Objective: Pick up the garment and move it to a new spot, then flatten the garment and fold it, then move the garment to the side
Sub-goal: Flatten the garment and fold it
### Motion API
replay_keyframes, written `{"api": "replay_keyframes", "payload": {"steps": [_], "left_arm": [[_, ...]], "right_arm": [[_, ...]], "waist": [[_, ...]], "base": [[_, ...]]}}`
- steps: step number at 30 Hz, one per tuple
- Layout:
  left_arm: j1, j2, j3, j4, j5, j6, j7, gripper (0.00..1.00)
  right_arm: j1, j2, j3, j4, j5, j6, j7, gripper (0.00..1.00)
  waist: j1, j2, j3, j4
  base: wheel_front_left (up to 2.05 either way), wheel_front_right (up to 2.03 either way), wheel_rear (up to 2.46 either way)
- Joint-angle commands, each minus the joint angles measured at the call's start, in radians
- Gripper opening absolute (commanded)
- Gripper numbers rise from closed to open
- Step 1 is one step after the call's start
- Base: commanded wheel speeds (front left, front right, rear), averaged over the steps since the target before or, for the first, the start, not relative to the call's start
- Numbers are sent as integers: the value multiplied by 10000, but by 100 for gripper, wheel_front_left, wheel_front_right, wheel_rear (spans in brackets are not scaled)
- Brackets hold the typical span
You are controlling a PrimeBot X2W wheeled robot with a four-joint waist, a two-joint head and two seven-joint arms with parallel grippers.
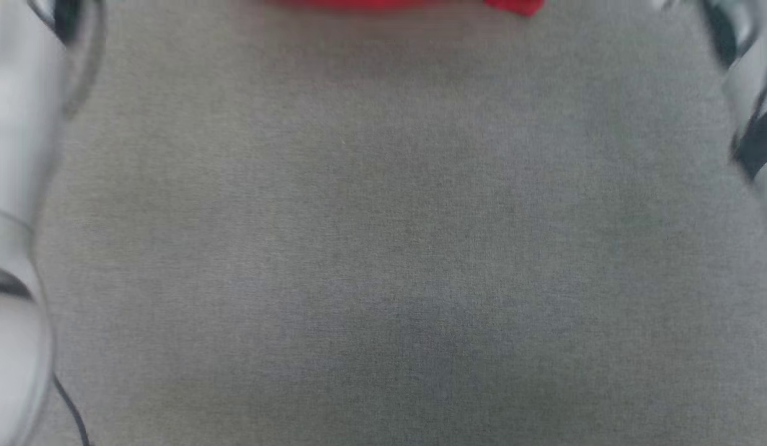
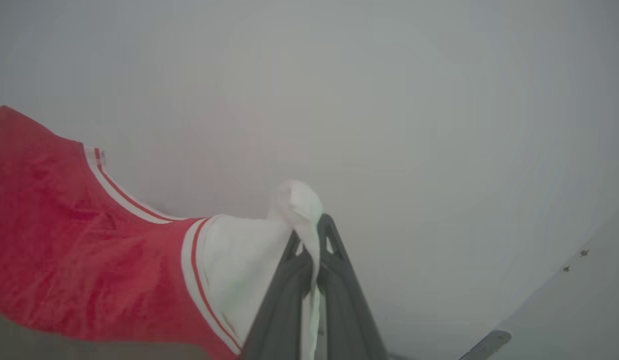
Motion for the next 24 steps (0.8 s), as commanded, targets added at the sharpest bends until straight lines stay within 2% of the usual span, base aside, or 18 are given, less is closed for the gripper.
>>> {"api": "replay_keyframes", "payload": {"steps": [1,4,8,13,15,16,17,20,24], "left_arm": [[372,40,-164,-175,-155,-21,303,0],[1462,325,-596,-688,-739,-16,1331,0],[2844,794,-1098,-1485,-1528,-19,2512,0],[4455,1586,-1565,-2614,-2283,-20,3767,0],[5058,2027,-1644,-3093,-2313,-20,3942,0],[5058,2027,-1644,-3093,-2313,-20,3942,0],[5398,2178,-1671,-3393,-2413,-20,4013,0],[6482,2716,-1737,-4293,-2590,262,4209,0],[7952,3587,-1896,-5915,-2647,1000,4543,0]], "right_arm": [[355,79,149,-23,459,1,127,0],[1293,16,918,-407,1552,1,848,0],[2801,-599,1882,-1638,3182,1,2020,0],[4801,-1973,2896,-4046,4878,1,3424,0],[5672,-2502,3095,-5086,5436,1,3864,0],[5672,-2502,3095,-5086,5436,1,3864,0],[6064,-2788,3105,-5562,5642,1,4073,0],[7265,-3476,3009,-6769,6085,-1,4687,0],[8776,-4048,2560,-8103,6390,1,5458,0]], "waist": [[0,0,-365,165],[0,0,-772,257],[0,0,-1280,331],[0,0,-1769,330],[0,0,-1908,297],[0,0,-1908,297],[0,0,-1959,286],[0,0,-2112,233],[0,0,-2269,148]], "base": [[0,0,0],[0,0,0],[0,0,0],[0,0,0],[0,0,0],[0,0,0],[0,0,0],[0,0,0],[0,0,0]]}}
